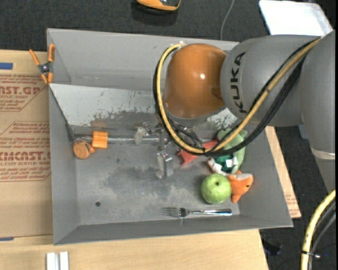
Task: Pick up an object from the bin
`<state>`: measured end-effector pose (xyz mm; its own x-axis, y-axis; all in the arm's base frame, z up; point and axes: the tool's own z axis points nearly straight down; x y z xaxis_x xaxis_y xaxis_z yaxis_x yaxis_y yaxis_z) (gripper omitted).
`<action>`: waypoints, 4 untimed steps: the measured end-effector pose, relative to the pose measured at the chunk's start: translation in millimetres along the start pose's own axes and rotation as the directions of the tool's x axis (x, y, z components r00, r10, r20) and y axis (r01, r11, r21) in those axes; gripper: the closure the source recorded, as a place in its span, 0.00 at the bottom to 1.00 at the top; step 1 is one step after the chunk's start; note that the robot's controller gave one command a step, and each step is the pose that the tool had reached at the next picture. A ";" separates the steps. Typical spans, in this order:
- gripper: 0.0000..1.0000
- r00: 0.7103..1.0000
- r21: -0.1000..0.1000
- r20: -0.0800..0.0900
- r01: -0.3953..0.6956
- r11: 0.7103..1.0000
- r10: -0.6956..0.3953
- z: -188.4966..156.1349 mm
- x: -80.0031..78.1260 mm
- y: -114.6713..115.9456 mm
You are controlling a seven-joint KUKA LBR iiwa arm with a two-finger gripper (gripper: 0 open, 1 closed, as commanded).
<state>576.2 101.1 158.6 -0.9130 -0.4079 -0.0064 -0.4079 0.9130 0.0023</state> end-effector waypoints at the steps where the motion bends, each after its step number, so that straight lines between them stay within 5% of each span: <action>1: 0.00 0.992 0.000 0.002 -0.125 0.992 0.125 36.8 -10.2 6.8; 2: 0.00 0.937 -0.002 0.003 -0.348 0.937 0.348 46.1 -8.7 -4.0; 3: 0.00 0.961 0.000 0.002 -0.277 0.961 0.277 64.9 -0.6 -21.5; 4: 0.00 0.990 -0.002 0.004 -0.141 0.990 0.141 76.5 32.9 -68.3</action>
Offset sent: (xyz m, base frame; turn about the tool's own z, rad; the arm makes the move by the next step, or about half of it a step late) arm 0.0113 -0.0055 -0.0451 0.4398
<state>574.4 25.7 81.7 -0.9614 -0.2749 -0.0101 -0.2750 0.9614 0.0047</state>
